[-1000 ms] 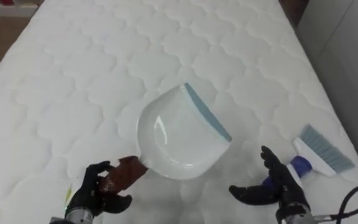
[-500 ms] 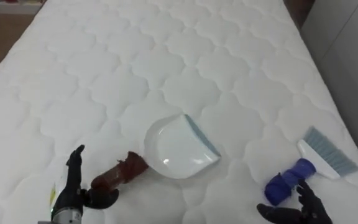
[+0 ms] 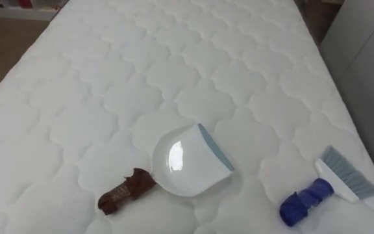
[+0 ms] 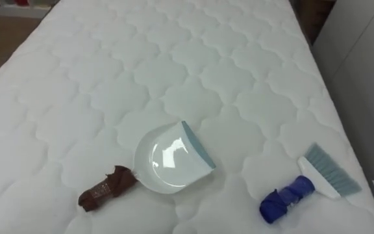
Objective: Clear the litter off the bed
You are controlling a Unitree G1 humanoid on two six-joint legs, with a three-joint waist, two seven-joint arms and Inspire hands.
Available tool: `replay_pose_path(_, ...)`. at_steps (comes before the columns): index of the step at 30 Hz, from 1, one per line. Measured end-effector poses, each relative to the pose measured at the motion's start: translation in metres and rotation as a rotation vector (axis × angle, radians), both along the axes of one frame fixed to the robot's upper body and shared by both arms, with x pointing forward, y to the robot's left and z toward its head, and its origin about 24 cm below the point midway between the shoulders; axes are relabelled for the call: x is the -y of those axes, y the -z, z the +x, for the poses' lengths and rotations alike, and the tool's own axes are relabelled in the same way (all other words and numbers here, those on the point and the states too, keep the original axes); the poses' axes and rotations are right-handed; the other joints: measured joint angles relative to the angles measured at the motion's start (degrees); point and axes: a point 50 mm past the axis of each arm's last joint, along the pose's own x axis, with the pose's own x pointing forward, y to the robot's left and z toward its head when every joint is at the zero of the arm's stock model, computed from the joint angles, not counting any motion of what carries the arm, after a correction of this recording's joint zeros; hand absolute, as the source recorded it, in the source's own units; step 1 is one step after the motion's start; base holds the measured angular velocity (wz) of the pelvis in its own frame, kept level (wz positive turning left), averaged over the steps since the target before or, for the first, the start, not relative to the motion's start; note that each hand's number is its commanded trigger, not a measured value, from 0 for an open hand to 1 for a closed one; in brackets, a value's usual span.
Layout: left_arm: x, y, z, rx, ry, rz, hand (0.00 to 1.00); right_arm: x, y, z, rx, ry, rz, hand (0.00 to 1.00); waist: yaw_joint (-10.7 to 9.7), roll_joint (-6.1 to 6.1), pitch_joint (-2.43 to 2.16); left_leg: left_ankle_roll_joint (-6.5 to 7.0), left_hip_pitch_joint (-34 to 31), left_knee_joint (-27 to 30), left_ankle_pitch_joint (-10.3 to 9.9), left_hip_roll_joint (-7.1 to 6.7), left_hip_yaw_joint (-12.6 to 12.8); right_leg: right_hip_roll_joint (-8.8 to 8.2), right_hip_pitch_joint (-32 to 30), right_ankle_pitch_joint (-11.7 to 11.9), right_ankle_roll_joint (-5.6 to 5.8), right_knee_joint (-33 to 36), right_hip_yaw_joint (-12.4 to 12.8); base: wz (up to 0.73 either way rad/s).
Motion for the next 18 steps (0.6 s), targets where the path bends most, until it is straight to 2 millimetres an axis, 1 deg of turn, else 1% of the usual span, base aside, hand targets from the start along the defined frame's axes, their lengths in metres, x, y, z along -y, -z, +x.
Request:
replay_pose_path(1,0.001,0.002,-0.005,-0.018,-0.011,-0.009,0.0,0.0,0.001,-0.004,-0.012,0.004,0.004,0.0,-0.1,0.11,-0.04,0.02,0.1,-0.3,0.0,-0.01,-0.2,0.0,0.0,0.0,0.02,0.0,0.0,0.14)
replay_pose_path(3,0.005,0.011,-0.021,-0.086,-0.039,-0.063,0.0,-0.006,0.006,-0.015,-0.059,-0.01,0.047,0.0,-0.4,0.36,-0.16,0.35,0.1,-1.0,-0.2,-0.01,-0.6,0.02,-0.2,0.0,0.11,0.3,-0.2,0.09)
replay_pose_path(5,0.01,0.016,-0.032,-0.132,-0.054,-0.107,0.0,-0.009,0.009,-0.02,-0.099,-0.047,0.072,0.0,-0.6,0.38,-0.21,0.44,0.1,-1.0,-0.3,-0.1,-0.7,-0.18,-0.3,0.1,0.13,0.5,-0.5,0.02)
replay_pose_path(6,0.012,0.019,-0.036,-0.16,-0.054,-0.138,0.0,-0.01,0.01,-0.021,-0.126,-0.084,0.085,0.0,-0.8,0.39,-0.23,0.48,-0.1,-0.8,-0.3,-0.17,-0.9,-0.33,-0.2,0.1,0.14,0.5,-0.7,0.05)
replay_pose_path(7,0.013,0.02,-0.038,-0.174,-0.053,-0.154,0.0,-0.011,0.01,-0.021,-0.139,-0.107,0.089,0.0,-1.0,0.27,-0.15,0.49,-0.1,-0.8,-0.3,-0.19,-0.9,-0.37,-0.2,0.1,0.17,0.5,-0.8,0.04)
replay_pose_path(8,0.016,0.023,-0.047,-0.215,-0.047,-0.183,0.0,-0.012,0.011,-0.018,-0.163,-0.168,0.09,0.0,-1.1,0.27,-0.15,0.49,-0.1,-0.7,-0.3,-0.2,-0.8,-0.39,-0.2,0.2,0.18,0.4,-0.7,0.0)
replay_pose_path(9,0.017,0.024,-0.05,-0.236,-0.039,-0.195,0.0,-0.012,0.011,-0.017,-0.178,-0.209,0.09,0.0,-1.1,0.35,-0.21,0.5,-0.1,-0.7,-0.3,-0.2,-0.7,-0.38,-0.2,0.3,0.18,0.4,-0.7,-0.05)
replay_pose_path(10,0.018,0.026,-0.052,-0.276,-0.008,-0.21,0.0,-0.014,0.012,-0.015,-0.212,-0.302,0.098,0.0,-1.2,0.35,-0.22,0.51,0.0,-0.7,-0.4,-0.18,-0.6,-0.39,-0.2,0.4,0.14,0.3,-0.8,-0.05)
replay_pose_path(13,0.021,0.028,-0.053,-0.358,0.102,-0.235,0.0,-0.021,0.016,-0.014,-0.292,-0.473,0.141,0.0,-0.9,0.1,-0.21,0.51,0.1,-0.6,-0.4,-0.16,-0.5,-0.38,-0.1,0.4,0.11,0.3,-0.8,-0.01)
replay_pose_path(16,0.023,0.03,-0.045,-0.408,0.183,-0.249,0.0,-0.029,0.021,-0.013,-0.369,-0.605,0.191,0.0,-0.5,-0.36,-0.14,0.52,0.1,-0.5,-0.4,-0.19,-0.5,-0.37,-0.1,0.5,0.15,0.3,-0.7,0.0)
replay_pose_path(18,0.028,0.033,-0.04,-0.44,0.238,-0.258,0.0,-0.034,0.023,-0.011,-0.417,-0.683,0.21,0.0,-0.3,-0.47,-0.13,0.55,0.0,-0.5,-0.4,-0.18,-0.5,-0.35,0.1,0.5,0.21,0.1,-0.6,0.0)
